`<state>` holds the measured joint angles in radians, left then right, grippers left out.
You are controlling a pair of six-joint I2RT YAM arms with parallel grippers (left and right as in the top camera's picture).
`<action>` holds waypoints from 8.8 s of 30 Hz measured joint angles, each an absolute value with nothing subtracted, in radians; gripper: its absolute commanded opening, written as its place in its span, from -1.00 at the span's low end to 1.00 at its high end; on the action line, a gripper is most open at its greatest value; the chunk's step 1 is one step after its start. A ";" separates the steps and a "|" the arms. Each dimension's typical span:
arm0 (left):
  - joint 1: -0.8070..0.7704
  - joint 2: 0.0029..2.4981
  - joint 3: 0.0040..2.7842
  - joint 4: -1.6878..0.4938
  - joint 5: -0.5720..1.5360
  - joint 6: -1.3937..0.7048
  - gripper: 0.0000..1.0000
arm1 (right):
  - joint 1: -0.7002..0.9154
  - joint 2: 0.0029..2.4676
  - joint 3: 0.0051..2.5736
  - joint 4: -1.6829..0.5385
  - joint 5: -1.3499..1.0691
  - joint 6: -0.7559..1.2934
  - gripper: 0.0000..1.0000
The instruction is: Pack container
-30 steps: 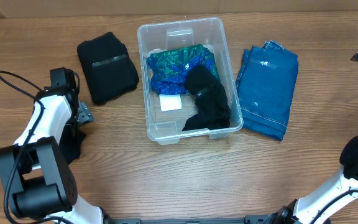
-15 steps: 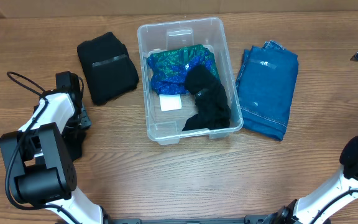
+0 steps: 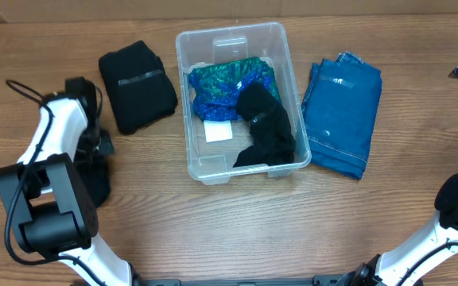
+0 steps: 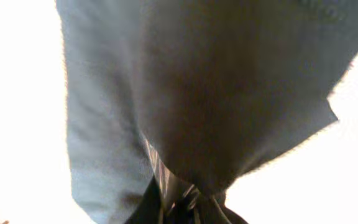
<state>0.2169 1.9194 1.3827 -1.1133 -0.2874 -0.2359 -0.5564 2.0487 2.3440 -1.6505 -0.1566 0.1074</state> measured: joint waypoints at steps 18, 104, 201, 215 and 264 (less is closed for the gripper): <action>0.019 1.787 2.205 -1.391 0.749 -0.070 -0.91 | -0.556 2.049 2.344 -1.650 -0.157 0.107 1.00; -0.624 1.704 1.472 -1.232 -0.508 -0.681 -0.92 | -0.556 2.049 2.344 -1.650 -0.157 0.107 1.00; -0.601 2.242 1.783 -0.602 -0.110 -0.521 -0.89 | -0.556 2.049 2.344 -1.650 -0.157 0.108 1.00; -0.336 1.733 1.864 -0.790 -0.103 -0.403 0.67 | -0.556 2.049 2.344 -1.650 -0.157 0.107 1.00; 0.191 2.314 1.838 -0.789 0.220 -0.278 -0.92 | -0.556 2.049 2.344 -1.650 -0.157 0.107 1.00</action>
